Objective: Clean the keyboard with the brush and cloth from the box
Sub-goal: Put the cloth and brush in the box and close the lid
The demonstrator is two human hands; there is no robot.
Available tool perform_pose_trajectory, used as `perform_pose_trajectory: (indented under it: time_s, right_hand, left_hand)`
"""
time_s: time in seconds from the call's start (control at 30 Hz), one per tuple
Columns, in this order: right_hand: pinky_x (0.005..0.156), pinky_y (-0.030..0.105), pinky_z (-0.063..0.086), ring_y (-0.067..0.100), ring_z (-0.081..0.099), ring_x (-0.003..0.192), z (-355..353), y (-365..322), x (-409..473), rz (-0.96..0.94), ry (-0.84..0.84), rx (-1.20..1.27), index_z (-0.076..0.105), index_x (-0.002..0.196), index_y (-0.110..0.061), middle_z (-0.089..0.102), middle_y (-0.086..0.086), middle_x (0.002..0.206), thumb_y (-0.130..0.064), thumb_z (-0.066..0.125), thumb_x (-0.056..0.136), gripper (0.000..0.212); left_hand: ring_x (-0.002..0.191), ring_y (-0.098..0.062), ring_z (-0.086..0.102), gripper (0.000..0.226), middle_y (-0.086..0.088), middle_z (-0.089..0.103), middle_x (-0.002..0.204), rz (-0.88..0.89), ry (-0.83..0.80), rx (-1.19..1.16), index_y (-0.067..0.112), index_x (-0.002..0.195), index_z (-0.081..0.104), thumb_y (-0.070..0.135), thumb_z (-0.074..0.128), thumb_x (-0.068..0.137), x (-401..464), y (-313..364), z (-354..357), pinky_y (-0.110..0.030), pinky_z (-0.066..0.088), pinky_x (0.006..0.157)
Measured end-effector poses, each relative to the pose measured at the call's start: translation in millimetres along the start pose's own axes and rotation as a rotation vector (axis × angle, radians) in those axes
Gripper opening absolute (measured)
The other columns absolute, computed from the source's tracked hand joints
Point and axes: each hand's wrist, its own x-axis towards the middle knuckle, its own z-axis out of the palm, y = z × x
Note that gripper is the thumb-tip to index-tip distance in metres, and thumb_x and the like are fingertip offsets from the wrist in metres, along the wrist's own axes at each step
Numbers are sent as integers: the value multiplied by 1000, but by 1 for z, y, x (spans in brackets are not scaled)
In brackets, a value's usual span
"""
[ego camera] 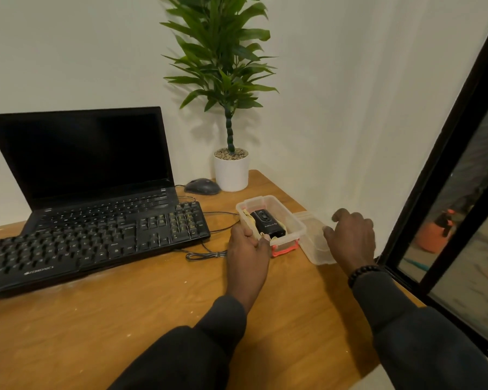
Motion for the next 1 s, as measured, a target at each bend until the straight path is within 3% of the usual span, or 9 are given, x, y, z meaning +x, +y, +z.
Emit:
perform_pose_trajectory:
  time_s: [0.1, 0.2, 0.33, 0.43, 0.6, 0.67, 0.77, 0.83, 1.0]
  right_hand:
    - [93, 42, 39, 33, 47, 111, 5, 14, 7, 128, -130, -143, 56, 110, -9, 57, 15, 117, -48, 55, 92, 43]
    - [86, 39, 45, 31, 54, 102, 11, 24, 16, 181, -302, -37, 55, 86, -12, 60, 8, 96, -50, 60, 88, 39]
    - [65, 33, 48, 28, 59, 78, 17, 33, 23, 210, -200, 123, 59, 79, -10, 61, 7, 78, -42, 71, 83, 34]
    - [60, 31, 43, 25, 54, 68, 10, 30, 29, 229, -160, 310, 58, 71, -10, 56, 5, 70, -29, 68, 86, 25]
    - [60, 36, 48, 27, 53, 63, -8, 9, 36, 235, -137, 622, 54, 60, -4, 55, 9, 63, -10, 55, 90, 31]
    - [53, 30, 42, 23, 48, 59, -20, -7, 36, 146, -20, 574, 51, 61, -7, 50, 8, 64, -9, 49, 92, 31]
    - [63, 31, 51, 23, 57, 74, -34, -36, 31, -118, 213, 364, 64, 89, -5, 58, 11, 93, -10, 50, 96, 17]
    - [65, 30, 52, 21, 55, 78, -33, -58, 21, -319, 269, 236, 64, 97, -3, 57, 13, 99, -4, 53, 94, 11]
    - [61, 30, 50, 21, 52, 79, -1, -95, -15, -536, 228, 2, 61, 105, -1, 55, 14, 98, -1, 72, 78, 29]
  left_hand:
    - [98, -19, 57, 26, -4, 59, 102, -70, -45, -31, 15, 112, 46, 30, 61, 97, -3, 2, -1, -19, 42, 66]
    - [94, -18, 59, 24, -2, 59, 99, -84, -53, -40, 17, 112, 46, 32, 60, 98, -4, 4, -5, -27, 49, 72]
    - [93, -17, 60, 24, -1, 59, 100, -113, -61, -29, 19, 114, 47, 33, 58, 99, -3, 6, -7, -34, 54, 76]
    - [93, -18, 61, 21, -1, 60, 100, -119, -59, -20, 21, 111, 46, 33, 57, 99, -1, 4, -8, -40, 56, 80]
    - [92, -20, 62, 21, -3, 61, 99, -106, -59, -12, 19, 111, 47, 32, 57, 99, 4, 0, -8, -40, 55, 77]
    - [91, -20, 62, 19, -5, 62, 99, -101, -63, -14, 18, 111, 47, 30, 57, 99, 5, 0, -8, -36, 54, 74]
    - [95, -18, 62, 17, -3, 62, 103, -110, -70, -25, 18, 112, 47, 29, 55, 100, 5, 0, -9, -28, 51, 66]
    - [98, -16, 62, 17, -1, 61, 108, -122, -52, -38, 18, 115, 48, 28, 52, 102, 8, 0, -10, -23, 48, 64]
    - [90, -30, 66, 7, -7, 68, 99, -186, -38, -149, 30, 98, 51, 33, 45, 102, 19, -1, -10, -49, 56, 76]
